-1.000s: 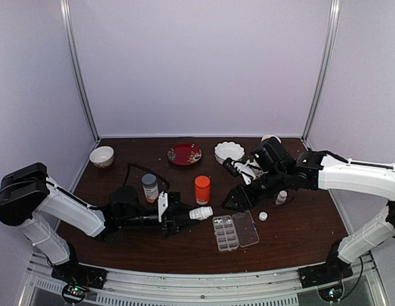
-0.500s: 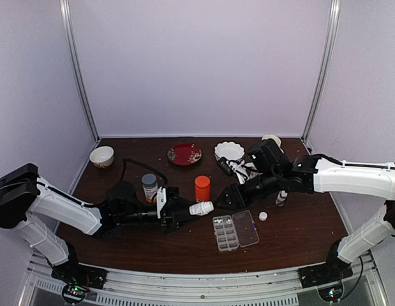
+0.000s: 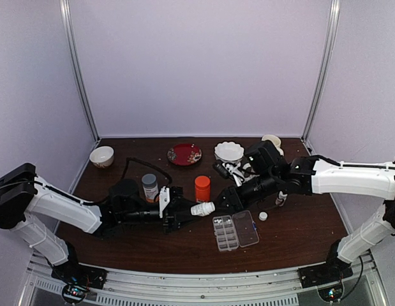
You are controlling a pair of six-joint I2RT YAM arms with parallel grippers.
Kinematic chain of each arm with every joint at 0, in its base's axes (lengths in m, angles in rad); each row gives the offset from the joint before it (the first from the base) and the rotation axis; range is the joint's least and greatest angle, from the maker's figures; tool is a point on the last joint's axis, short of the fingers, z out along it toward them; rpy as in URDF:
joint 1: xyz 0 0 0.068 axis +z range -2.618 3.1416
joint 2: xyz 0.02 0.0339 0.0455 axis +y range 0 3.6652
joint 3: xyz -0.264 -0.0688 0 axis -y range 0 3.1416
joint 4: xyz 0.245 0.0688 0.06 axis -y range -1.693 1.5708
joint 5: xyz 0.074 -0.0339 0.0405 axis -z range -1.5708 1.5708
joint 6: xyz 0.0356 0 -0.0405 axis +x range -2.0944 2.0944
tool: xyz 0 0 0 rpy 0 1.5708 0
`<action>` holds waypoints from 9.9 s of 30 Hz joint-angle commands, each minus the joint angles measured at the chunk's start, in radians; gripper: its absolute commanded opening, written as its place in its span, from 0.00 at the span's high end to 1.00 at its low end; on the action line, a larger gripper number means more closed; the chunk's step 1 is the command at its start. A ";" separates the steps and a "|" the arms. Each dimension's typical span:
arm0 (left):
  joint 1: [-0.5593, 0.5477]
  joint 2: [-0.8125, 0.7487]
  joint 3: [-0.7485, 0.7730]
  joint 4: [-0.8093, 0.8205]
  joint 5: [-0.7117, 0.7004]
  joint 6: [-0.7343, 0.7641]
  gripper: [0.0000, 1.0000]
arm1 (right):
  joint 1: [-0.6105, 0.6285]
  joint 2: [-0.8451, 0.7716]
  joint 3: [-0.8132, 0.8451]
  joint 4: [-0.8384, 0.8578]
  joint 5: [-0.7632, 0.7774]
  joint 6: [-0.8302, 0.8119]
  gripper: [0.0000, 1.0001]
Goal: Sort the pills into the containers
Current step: Pour the pill into the compartment of the pill container, then pick up the lid of the pill bottle from the center of the board.
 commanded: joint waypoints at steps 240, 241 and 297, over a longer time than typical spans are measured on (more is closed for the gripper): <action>-0.093 0.307 0.514 -0.890 -0.296 -0.019 0.95 | -0.144 -0.114 -0.244 0.054 0.162 -0.044 0.65; -0.094 0.304 0.504 -0.868 -0.297 -0.019 0.95 | -0.144 -0.114 -0.245 0.056 0.162 -0.044 0.65; -0.094 -0.121 -0.044 0.196 -0.133 -0.017 0.96 | -0.270 0.016 -0.117 -0.377 0.513 -0.163 0.52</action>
